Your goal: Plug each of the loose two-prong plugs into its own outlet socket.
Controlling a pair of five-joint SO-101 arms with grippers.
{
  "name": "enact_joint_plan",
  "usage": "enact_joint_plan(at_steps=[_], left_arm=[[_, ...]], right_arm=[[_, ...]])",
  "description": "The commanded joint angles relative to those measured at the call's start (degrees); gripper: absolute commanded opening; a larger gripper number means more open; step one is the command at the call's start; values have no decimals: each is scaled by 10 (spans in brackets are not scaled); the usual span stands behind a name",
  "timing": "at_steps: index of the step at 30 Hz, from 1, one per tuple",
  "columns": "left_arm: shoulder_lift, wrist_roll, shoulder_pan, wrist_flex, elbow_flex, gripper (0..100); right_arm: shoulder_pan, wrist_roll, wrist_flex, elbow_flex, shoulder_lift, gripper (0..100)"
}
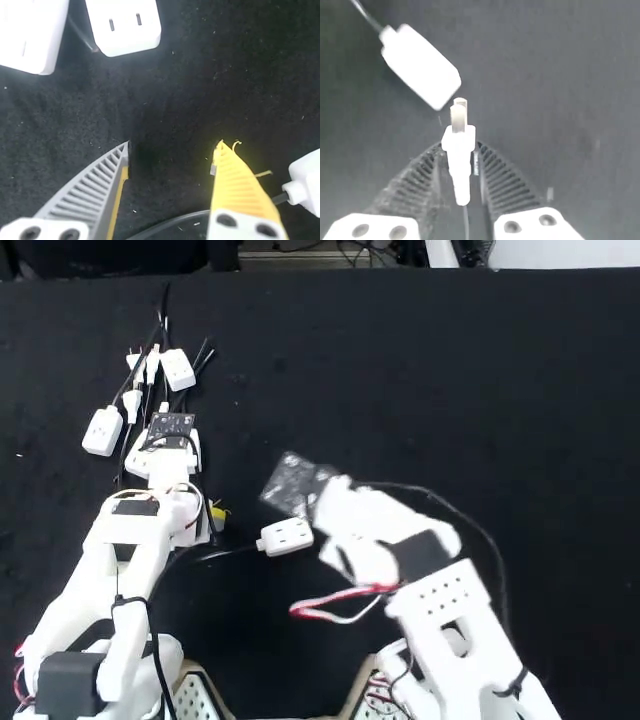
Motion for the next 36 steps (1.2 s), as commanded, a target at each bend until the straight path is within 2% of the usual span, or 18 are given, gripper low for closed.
enact_joint_plan(at_steps=[1,7,12,16,27,31,36], left_arm=[[-19,17,-12,-3,-5,264],[-69,19,-19,-4,12,264],[-215,30,-19,-7,80,264],[-342,30,-17,-3,131,264],[-632,31,12,4,258,264],[-716,31,38,54,269,264],[-797,31,47,71,302,264]], right_arm=[[-27,-55,-114,20,-9,11],[-49,-118,-220,17,89,11],[-98,-204,-292,-2,189,11],[-106,-256,-344,17,225,11],[-173,-273,-453,75,233,11],[-180,-322,-457,76,233,11],[-203,-321,-455,77,233,11]])
